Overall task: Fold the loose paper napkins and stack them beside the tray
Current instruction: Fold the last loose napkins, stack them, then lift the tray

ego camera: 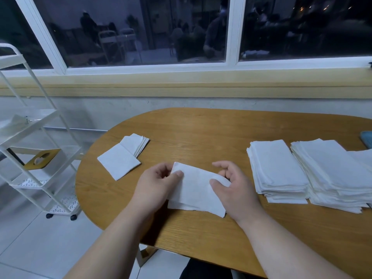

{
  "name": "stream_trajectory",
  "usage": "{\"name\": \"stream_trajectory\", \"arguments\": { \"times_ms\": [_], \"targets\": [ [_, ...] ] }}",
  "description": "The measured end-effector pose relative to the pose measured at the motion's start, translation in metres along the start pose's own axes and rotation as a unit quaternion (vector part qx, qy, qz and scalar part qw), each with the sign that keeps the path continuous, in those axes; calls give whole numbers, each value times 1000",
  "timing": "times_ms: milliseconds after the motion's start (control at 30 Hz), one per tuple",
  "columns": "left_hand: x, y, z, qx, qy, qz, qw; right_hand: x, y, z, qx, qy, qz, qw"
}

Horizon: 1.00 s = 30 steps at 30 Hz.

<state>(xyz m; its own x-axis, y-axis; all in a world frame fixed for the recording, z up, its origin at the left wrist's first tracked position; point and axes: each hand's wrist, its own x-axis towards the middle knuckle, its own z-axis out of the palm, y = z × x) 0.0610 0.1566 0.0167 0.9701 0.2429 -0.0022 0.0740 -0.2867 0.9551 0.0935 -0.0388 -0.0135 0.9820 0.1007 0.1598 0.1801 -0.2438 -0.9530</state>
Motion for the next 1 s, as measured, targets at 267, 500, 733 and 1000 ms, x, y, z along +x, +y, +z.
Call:
{"name": "stream_trajectory", "arguments": {
  "times_ms": [267,500,733,1000],
  "targets": [
    [4,-16,2,192,45,4,980,6,5,-1,-61,48,20,997],
    [10,-30,5,352,75,88,929,5,6,11,-335,9,-19,942],
    [22,-35,-18,299,128,59,944,3,4,8,-299,9,-45,953],
    [62,-56,-63,459,188,-33,868,4,5,8,-289,-20,-56,955]
  ]
}}
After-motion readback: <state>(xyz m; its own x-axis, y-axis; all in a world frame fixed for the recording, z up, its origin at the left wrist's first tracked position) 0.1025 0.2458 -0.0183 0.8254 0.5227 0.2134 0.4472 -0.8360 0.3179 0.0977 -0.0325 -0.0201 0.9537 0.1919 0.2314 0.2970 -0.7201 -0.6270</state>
